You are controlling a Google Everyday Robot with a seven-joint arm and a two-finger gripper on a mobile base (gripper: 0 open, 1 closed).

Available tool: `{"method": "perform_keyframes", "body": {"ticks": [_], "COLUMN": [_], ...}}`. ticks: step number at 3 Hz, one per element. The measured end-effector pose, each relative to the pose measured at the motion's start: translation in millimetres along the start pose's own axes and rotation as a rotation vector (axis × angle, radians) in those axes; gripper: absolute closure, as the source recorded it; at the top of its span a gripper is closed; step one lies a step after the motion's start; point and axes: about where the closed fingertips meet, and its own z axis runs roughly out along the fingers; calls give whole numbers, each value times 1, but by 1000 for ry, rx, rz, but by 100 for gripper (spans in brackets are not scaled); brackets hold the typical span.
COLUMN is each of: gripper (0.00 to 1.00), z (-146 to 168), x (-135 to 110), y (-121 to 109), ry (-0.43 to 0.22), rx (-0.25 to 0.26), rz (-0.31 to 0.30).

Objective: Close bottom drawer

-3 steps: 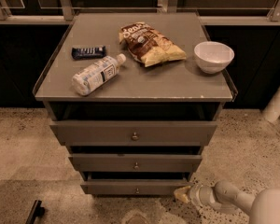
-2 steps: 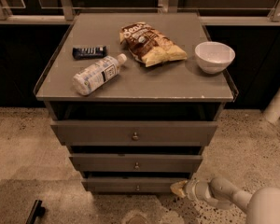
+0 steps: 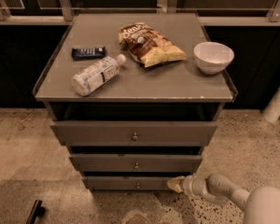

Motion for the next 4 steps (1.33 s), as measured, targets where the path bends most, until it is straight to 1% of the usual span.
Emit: {"method": "perform_keyframes", "body": {"ticks": [1,2,3,4], "gripper": [100,100,100,81], "z": [0,-38,-99,-97], "x": [0,10,41,42], "y": [1,2,14,16], "ry": [0,-7,-6,-7], "rx": [0,-23,-34,-38], "rz": [0,47,190,192]}}
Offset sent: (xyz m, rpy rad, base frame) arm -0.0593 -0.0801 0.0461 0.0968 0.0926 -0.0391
